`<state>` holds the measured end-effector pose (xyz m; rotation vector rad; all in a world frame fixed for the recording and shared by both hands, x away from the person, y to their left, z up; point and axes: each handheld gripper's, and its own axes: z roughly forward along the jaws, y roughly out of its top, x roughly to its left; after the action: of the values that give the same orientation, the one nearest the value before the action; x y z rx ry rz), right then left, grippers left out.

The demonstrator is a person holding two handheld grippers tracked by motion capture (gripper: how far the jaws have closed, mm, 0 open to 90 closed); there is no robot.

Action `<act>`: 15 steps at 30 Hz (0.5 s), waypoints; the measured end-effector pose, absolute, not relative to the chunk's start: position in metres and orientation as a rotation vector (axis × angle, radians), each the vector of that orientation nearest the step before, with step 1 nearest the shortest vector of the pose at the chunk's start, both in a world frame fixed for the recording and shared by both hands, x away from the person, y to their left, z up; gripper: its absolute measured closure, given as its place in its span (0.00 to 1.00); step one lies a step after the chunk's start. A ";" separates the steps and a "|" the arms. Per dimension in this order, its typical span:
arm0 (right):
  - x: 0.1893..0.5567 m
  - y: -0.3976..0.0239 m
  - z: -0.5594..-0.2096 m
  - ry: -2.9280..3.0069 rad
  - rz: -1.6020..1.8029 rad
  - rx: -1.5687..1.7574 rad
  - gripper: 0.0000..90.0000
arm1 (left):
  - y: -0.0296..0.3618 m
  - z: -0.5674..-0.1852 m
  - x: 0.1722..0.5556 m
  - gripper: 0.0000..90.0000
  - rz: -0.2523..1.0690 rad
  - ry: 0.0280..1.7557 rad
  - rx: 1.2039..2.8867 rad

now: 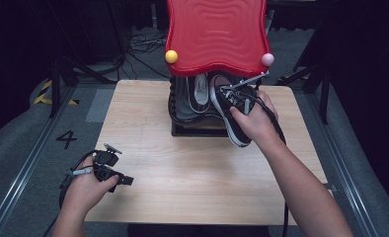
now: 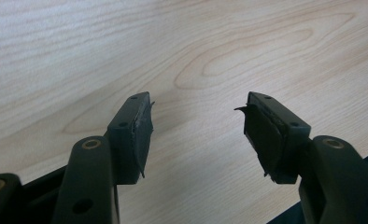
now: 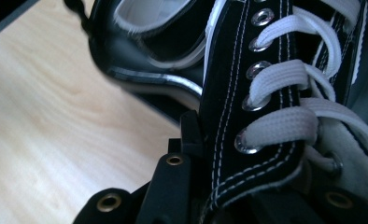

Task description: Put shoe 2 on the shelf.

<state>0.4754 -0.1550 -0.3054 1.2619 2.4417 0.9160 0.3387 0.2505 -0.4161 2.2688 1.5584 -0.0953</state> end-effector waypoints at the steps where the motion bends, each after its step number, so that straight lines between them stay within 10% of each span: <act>1: 0.477 -0.155 -0.305 2.426 0.909 1.268 0.98 | 0.251 -0.416 0.338 0.47 -0.095 1.558 2.270; 15: 0.490 -0.143 -0.320 2.356 0.975 1.251 0.97 | 0.257 -0.418 0.334 0.47 -0.104 1.578 2.259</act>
<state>0.4901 -0.1434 -0.3198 1.2507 2.3563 0.9755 0.3339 0.2569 -0.4181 2.2591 1.5776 -0.1041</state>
